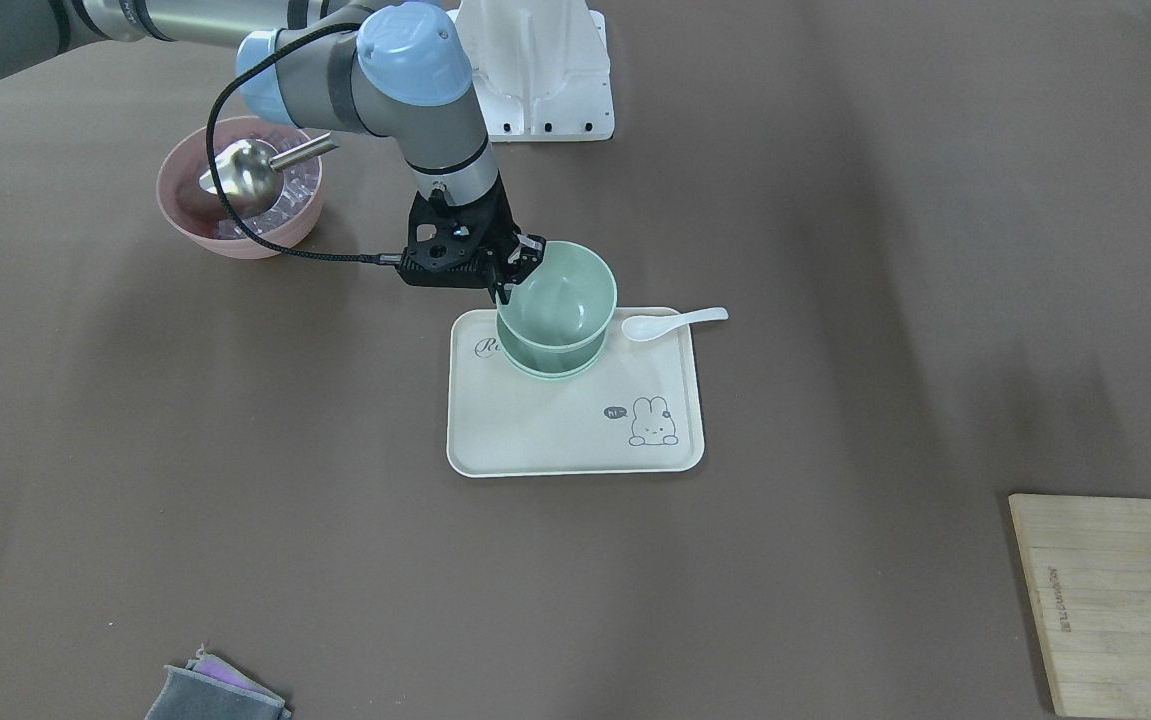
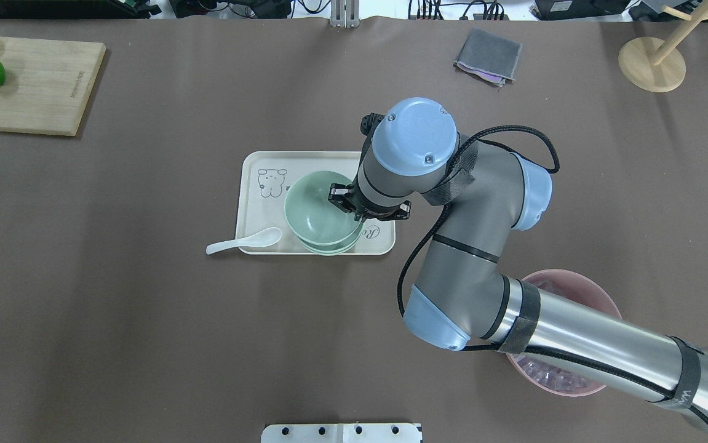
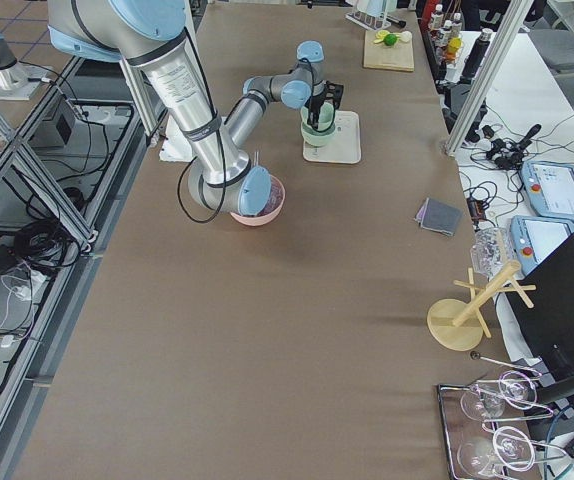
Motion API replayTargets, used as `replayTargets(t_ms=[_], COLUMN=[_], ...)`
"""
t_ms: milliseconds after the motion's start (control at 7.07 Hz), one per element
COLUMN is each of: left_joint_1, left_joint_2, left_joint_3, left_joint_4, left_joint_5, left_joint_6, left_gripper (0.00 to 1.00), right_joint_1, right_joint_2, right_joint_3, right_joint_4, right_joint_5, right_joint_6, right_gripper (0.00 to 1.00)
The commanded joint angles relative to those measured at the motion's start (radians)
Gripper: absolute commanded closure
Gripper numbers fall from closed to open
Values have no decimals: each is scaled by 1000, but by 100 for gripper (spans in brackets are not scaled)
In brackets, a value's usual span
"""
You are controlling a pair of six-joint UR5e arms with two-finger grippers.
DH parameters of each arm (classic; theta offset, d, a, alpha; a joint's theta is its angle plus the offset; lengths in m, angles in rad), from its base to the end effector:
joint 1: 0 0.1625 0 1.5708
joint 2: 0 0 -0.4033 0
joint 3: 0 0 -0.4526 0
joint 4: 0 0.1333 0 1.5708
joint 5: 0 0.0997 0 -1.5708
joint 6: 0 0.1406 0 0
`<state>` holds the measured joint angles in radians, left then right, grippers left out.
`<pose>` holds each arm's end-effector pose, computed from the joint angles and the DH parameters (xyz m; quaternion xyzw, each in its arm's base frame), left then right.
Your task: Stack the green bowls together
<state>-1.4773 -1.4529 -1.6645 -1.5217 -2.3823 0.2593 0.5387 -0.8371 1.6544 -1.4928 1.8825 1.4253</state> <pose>0.0153 -0.4981 0.6778 -0.0009 0.3959 0.1469 0.9065 -0.5945 -0.4604 0.1378 0.0116 -0.4498 0.1081 0.8865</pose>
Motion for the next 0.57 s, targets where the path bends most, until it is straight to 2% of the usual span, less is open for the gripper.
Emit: replayTargets(t_ms=[0,424], left_joint_1=[0,0], left_joint_2=[-1,-1], left_joint_3=[0,0], left_joint_4=[0,-2], left_joint_5=[0,0], left_joint_6=[0,0], left_gripper=[1,1], right_joint_1=[1,0], right_joint_2=[1,3], right_joint_3=[-18,-34], right_joint_4=[3,5], right_joint_5=[0,0], right_joint_6=[-3,-6], right_gripper=[100,100])
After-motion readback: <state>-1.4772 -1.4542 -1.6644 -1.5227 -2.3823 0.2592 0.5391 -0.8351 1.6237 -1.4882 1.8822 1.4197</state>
